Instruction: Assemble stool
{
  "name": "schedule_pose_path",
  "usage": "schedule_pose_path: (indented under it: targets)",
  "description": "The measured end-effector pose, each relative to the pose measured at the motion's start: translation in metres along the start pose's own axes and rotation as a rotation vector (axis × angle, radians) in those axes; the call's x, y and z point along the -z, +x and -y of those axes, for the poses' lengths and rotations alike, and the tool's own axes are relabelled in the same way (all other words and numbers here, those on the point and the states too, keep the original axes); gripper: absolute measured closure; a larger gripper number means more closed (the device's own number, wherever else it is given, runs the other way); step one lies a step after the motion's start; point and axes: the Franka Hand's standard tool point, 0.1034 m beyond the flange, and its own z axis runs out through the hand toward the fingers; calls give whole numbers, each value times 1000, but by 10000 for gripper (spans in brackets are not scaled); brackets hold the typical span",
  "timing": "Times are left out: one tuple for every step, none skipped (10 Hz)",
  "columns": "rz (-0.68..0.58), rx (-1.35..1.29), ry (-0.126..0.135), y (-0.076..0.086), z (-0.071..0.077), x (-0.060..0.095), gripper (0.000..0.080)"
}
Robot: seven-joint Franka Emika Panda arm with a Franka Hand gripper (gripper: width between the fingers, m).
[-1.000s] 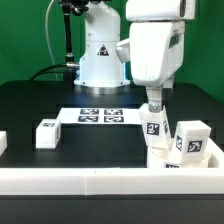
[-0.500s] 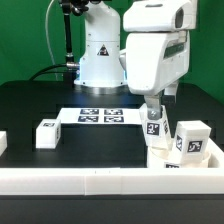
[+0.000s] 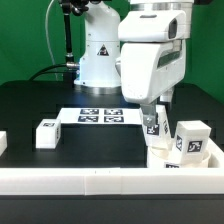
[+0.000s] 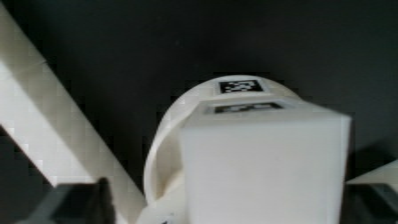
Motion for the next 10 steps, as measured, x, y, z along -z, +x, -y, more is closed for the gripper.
schedule_pose_path:
  targets:
    - [0,-1,0,0,0,0,372]
    - [0,-1,0,0,0,0,463]
    - [0,-13,0,0,0,0,463]
    - [0,-13,0,0,0,0,463]
    - [0,-14,0,0,0,0,463]
    - [-1,-101,1,0,0,0,463]
    - [-1,-183,1,0,0,0,463]
    - [-1,-262,1,0,0,0,463]
    - [-1,-340,1,0,0,0,463]
    - [0,-415,2,2,2,0,463]
